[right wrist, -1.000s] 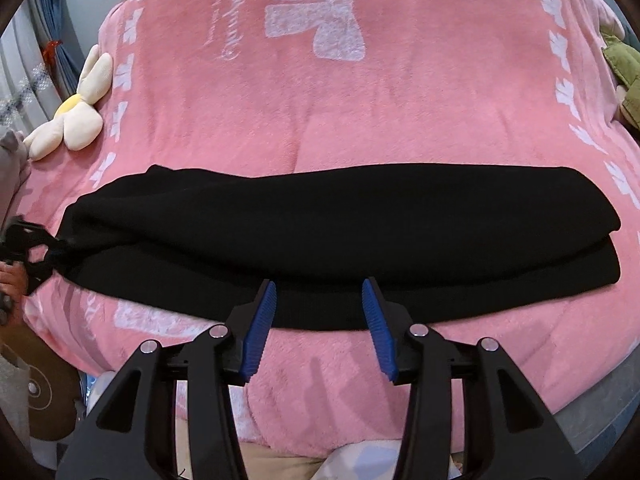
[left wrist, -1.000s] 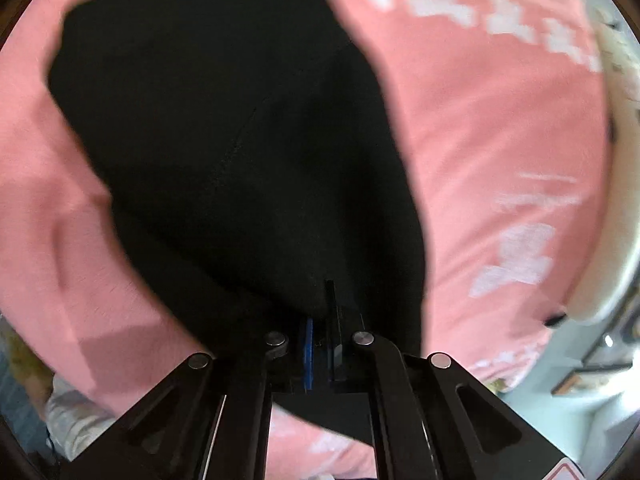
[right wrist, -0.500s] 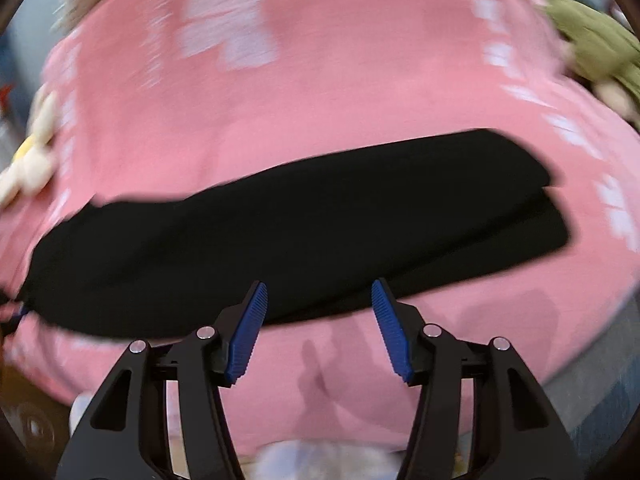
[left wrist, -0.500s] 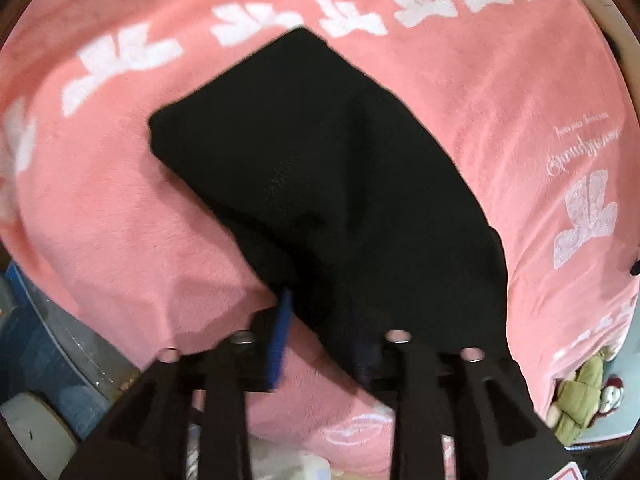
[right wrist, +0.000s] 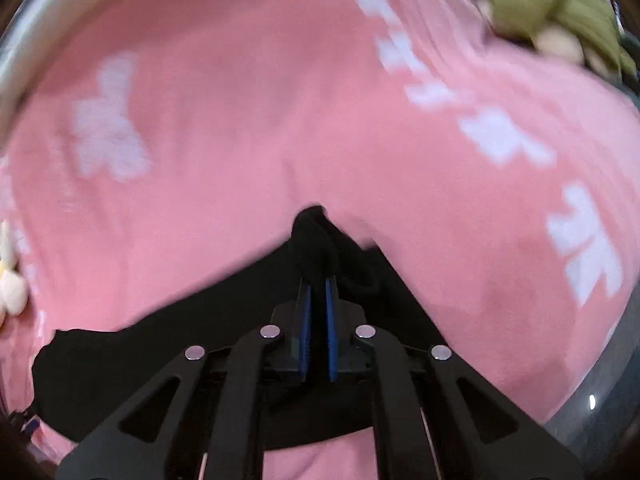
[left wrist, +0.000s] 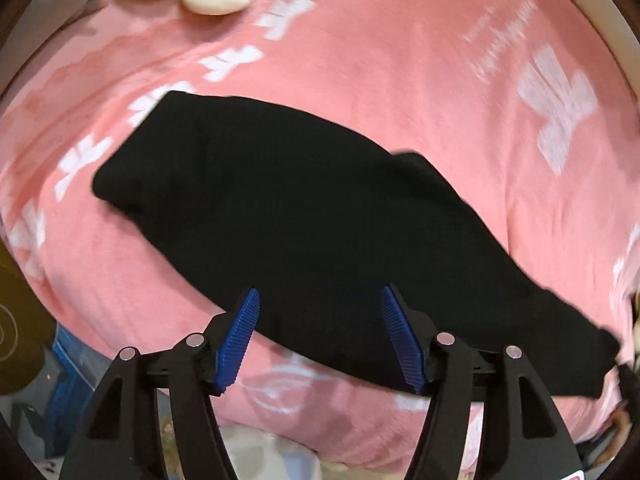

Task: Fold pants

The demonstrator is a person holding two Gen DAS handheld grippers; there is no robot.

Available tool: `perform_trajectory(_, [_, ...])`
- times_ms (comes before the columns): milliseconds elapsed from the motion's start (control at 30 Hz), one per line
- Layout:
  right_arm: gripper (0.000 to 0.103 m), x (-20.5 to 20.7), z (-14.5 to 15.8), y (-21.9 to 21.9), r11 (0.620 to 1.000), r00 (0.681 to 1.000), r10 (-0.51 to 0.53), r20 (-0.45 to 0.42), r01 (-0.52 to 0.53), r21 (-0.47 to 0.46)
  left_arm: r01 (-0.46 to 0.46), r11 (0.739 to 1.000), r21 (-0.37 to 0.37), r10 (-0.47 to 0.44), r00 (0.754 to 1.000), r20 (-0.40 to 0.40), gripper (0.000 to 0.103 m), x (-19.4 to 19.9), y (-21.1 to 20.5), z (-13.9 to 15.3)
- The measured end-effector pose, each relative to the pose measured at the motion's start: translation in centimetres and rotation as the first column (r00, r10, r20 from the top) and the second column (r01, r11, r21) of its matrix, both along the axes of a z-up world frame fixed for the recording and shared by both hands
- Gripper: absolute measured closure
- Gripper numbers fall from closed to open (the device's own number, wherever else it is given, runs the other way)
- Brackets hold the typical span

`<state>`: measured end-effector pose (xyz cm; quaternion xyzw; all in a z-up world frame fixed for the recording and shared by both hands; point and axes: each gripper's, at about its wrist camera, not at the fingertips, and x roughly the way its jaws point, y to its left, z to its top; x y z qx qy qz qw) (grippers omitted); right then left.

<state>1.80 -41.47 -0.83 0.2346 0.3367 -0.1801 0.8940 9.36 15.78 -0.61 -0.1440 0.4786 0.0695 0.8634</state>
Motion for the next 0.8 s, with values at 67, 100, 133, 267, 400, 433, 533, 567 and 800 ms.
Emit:
perform_trajectory(67, [0.098,-1.6,1.2,0.2,0.997,1.0,0.002,0.018,-0.001,-0.072,0.016,1.0,0.006,-0.016,1.0,-0.011,0.042,0.1,-1.1,-0.5])
perform_trajectory(100, [0.098,-1.8,0.5,-0.2,0.997,1.0,-0.006,-0.006,0.005,-0.08,0.019,1.0,0.004,-0.019,1.0,-0.019,0.042,0.3,-1.5,-0.9])
perform_trajectory(133, [0.096,-1.5,-1.0,-0.8,0.996,0.998,-0.008,-0.064,0.003,-0.084,0.022,1.0,0.001,-0.022,0.999,-0.032,0.042,0.5,-1.8,-1.4])
perform_trajectory(267, [0.085,-1.7,-3.8,-1.1,0.997,0.992,-0.005,-0.124,-0.005,-0.077,0.042,0.999,0.011,-0.041,0.997,-0.064,0.042,0.4,-3.4,-2.6])
perform_trajectory(400, [0.075,-1.6,0.5,2.8,0.971,0.997,-0.03,-0.069,0.012,-0.241,0.045,0.997,0.068,-0.043,0.999,-0.028,0.04,-0.1,-3.9,-2.3])
perform_trajectory(433, [0.075,-1.1,1.4,4.4,0.968,0.999,0.013,-0.049,-0.025,-0.249,0.04,0.995,0.087,-0.039,0.999,-0.022,0.037,-0.2,-3.9,-2.3])
perform_trajectory(533, [0.075,1.3,3.0,11.3,0.945,0.975,0.223,-0.006,-0.217,-0.243,0.03,0.995,0.095,-0.028,0.999,-0.027,0.036,0.0,-3.4,-2.6])
perform_trajectory(567, [0.073,2.7,3.1,14.3,0.921,0.951,0.308,-0.011,-0.301,-0.246,0.027,0.995,0.095,-0.024,0.999,-0.028,0.036,0.1,-3.3,-2.7])
perform_trajectory(800, [0.064,13.2,-1.5,34.9,0.639,0.64,0.768,-0.039,-0.769,-0.041,0.041,0.993,0.106,-0.038,0.999,-0.034,0.036,-0.1,-2.3,-3.5])
